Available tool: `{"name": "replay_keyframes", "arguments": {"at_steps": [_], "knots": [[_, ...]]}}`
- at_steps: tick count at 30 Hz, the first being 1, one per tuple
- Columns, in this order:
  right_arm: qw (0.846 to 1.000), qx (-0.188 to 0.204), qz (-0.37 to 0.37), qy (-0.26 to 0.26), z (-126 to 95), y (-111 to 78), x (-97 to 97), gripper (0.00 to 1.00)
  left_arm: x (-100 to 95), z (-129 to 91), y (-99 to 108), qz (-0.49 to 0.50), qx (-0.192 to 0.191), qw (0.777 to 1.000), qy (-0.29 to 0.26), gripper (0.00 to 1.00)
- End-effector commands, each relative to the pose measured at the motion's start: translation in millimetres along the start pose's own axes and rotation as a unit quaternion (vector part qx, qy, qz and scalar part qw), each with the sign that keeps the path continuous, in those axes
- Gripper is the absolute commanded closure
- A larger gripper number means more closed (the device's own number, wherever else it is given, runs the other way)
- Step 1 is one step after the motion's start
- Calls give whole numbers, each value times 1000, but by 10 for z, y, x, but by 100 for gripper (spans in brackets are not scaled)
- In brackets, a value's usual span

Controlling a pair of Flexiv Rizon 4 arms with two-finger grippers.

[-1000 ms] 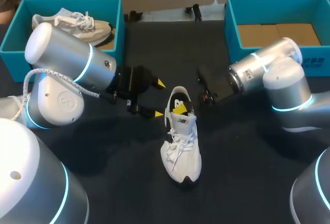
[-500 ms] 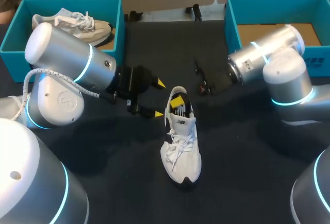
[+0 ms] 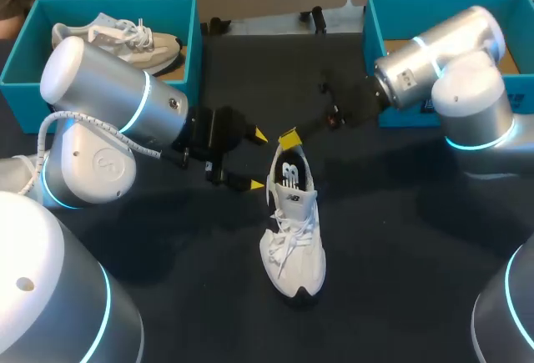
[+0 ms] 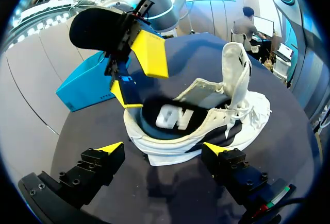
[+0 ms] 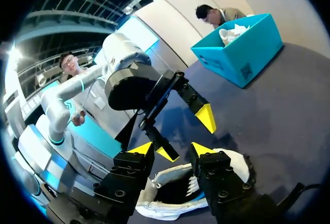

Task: Take the shoe out of the shoebox, open the shoe tongue, remove and reinsert the insole, then place the shoe into the shoebox

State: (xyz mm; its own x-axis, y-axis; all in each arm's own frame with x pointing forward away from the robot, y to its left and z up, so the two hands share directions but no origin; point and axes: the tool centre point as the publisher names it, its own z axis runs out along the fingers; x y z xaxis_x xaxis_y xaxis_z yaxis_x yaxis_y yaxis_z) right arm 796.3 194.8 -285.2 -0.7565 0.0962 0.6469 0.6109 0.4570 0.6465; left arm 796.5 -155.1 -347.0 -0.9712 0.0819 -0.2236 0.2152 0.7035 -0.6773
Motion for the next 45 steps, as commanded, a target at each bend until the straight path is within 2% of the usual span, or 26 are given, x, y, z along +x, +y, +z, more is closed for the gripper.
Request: {"name": "replay_keyframes", "arguments": {"at_steps": [1, 5, 13, 19, 24, 26, 27, 29, 36, 41, 45], "knots": [[1000, 2, -6, -23, -205, 43, 175, 54, 8, 2, -6, 0, -2, 1000, -1, 0], [1000, -3, -7, -28, -234, 39, 223, 55, 8, 2, -6, 0, -2, 1000, -1, 0], [998, -47, 12, -49, -175, -132, 333, 58, 8, 2, -6, 0, -2, 1000, -1, 0], [993, -40, 46, -101, -357, -220, 384, 69, 8, 2, -6, 0, -2, 1000, -1, 0], [989, -41, 51, -130, -468, -191, 425, 75, 8, 2, -6, 0, -2, 1000, -1, 0], [989, -41, 51, -136, -488, -174, 436, 84, 8, 2, -6, 0, -2, 1000, -1, 0], [988, -38, 54, -139, -494, -170, 439, 95, 8, 2, -6, 0, -2, 1000, -1, 0], [987, -39, 56, -143, -501, -162, 445, 100, 8, 2, -6, 0, -2, 1000, -1, 0], [981, -28, 76, -177, -550, -118, 530, 100, 8, 2, -6, 0, -2, 1000, -1, 0], [976, -42, 87, -196, -555, -124, 565, 100, 8, 2, -6, 0, -2, 1000, -1, 0], [970, -22, 121, -209, -555, -122, 575, 100, 8, 2, -6, 0, -2, 1000, -1, 0]]}}
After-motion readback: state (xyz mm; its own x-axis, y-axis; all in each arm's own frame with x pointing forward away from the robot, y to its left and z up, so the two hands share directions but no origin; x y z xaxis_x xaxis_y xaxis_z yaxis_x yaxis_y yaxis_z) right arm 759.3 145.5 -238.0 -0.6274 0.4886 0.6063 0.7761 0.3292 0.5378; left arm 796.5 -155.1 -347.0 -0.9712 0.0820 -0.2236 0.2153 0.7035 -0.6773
